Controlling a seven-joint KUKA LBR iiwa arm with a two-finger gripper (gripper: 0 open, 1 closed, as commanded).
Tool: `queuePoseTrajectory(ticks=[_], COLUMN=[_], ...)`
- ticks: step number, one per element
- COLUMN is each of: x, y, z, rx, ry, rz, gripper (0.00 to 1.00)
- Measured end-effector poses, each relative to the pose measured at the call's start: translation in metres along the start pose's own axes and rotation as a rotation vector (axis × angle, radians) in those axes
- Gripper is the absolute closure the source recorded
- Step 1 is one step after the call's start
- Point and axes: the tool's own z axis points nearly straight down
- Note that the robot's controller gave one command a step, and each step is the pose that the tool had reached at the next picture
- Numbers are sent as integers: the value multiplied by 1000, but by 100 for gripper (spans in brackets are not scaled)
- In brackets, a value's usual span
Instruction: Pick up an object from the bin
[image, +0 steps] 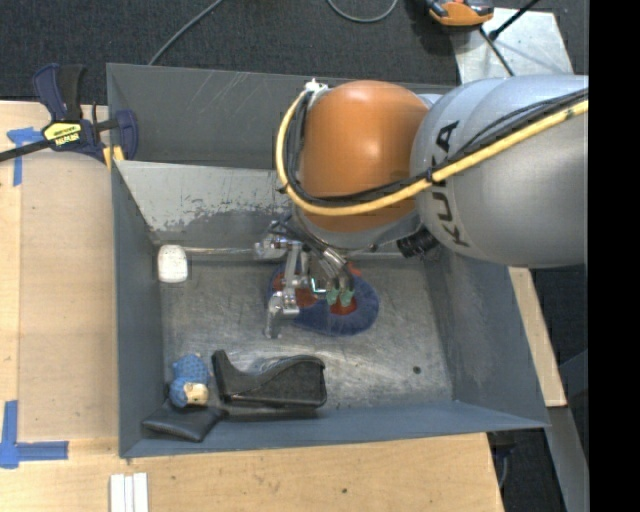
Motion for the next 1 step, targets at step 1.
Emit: queuePoseTrajectory(ticks=[1], x=[-28], y=[46], z=[148], rx=[-1], ry=[-9], rz=[-329], gripper=[0])
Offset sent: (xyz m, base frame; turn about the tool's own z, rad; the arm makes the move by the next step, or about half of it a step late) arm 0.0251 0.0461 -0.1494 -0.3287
